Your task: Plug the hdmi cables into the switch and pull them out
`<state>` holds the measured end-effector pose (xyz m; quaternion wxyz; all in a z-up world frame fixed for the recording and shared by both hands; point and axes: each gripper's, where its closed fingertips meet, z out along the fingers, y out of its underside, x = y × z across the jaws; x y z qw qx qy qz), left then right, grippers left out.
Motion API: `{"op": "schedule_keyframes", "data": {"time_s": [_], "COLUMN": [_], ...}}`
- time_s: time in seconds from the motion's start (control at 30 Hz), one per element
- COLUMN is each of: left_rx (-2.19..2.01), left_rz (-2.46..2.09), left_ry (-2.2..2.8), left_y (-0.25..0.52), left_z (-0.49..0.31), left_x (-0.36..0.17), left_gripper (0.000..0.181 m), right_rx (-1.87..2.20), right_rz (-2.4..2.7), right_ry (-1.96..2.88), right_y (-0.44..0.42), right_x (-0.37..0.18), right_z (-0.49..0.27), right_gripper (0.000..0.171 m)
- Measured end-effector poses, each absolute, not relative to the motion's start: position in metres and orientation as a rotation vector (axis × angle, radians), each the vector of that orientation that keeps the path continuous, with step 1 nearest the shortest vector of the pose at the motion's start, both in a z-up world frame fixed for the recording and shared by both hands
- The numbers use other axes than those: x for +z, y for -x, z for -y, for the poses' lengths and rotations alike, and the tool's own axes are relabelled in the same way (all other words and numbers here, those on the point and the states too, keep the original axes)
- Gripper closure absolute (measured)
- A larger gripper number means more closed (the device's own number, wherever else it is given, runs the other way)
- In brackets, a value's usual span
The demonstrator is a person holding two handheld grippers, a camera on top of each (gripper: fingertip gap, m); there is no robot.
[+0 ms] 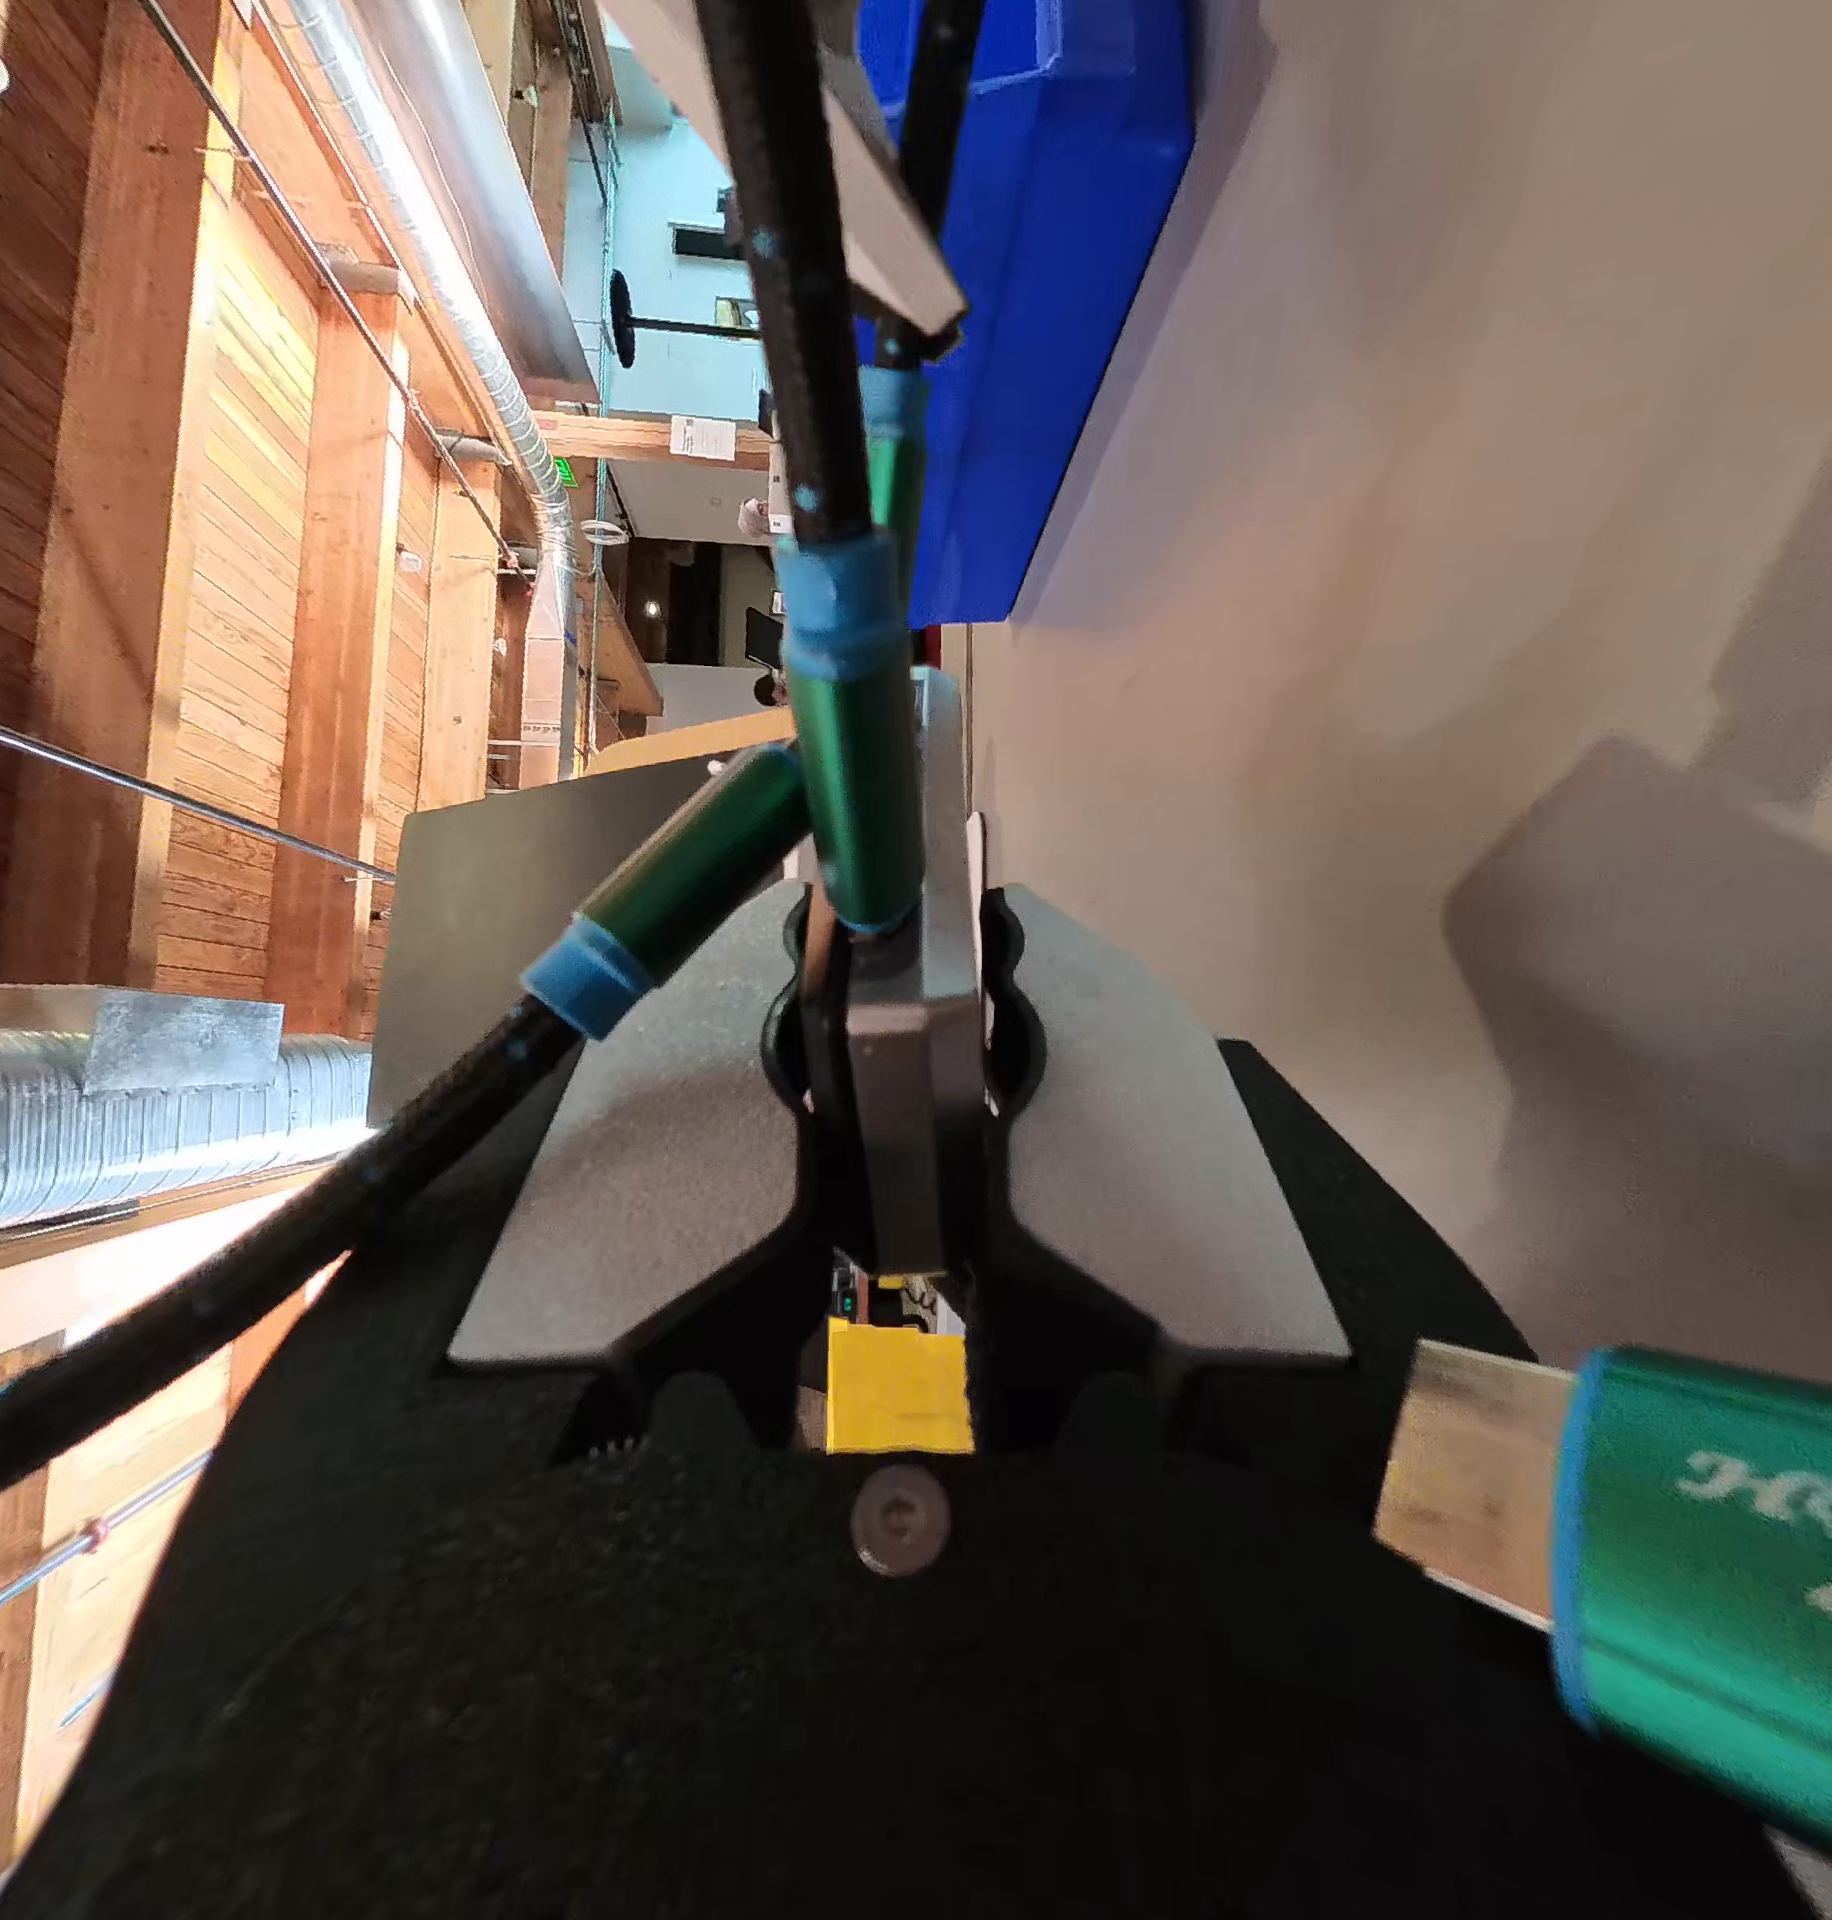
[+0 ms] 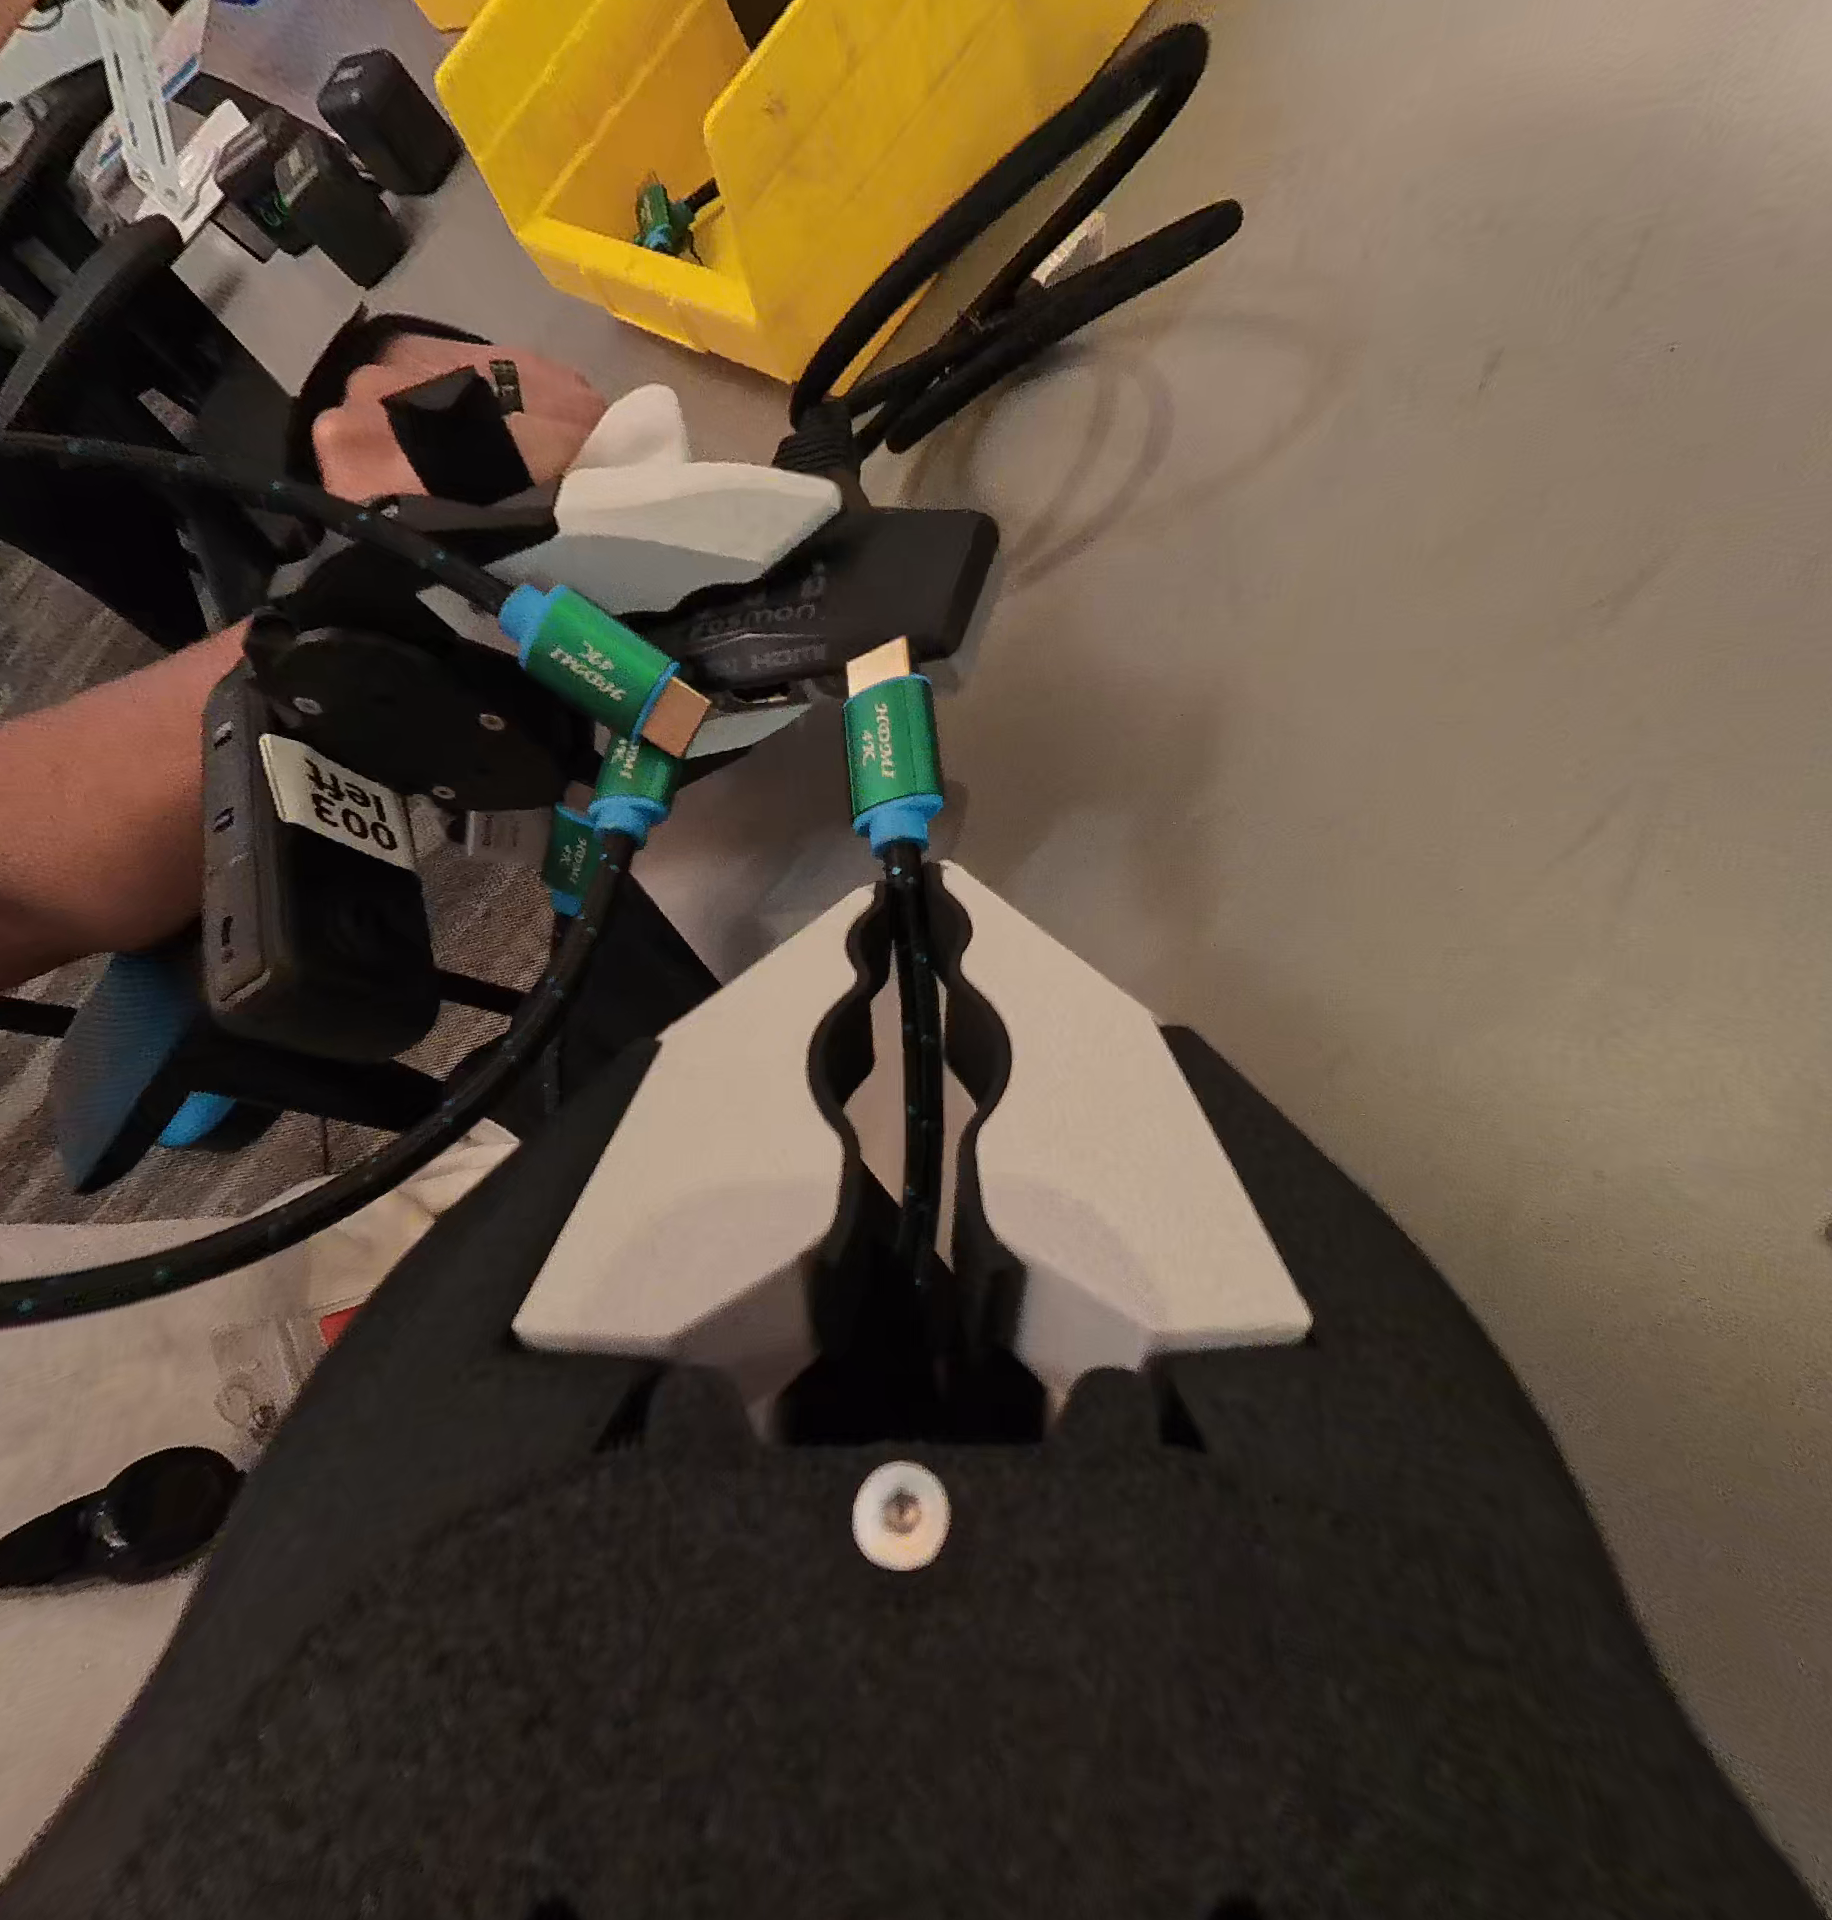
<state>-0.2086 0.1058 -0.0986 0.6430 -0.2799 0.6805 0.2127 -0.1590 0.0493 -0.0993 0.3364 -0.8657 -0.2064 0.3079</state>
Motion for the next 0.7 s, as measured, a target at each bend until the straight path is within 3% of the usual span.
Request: {"op": "schedule_keyframes", "data": {"time_s": [0.7], "left_rx": [0.452], "left_rz": [-1.506], "left_ry": [0.658], "left_y": [0.207], "left_z": [-0.114], "left_x": [-0.095], "left_gripper": [0.152], "right_rx": [1.013], "right_rz": [0.421], "right_ry": [2.286], "right_y": [0.148], "right_x": [-0.115], "right_z": [-0.059], "right_gripper": [0.166]}}
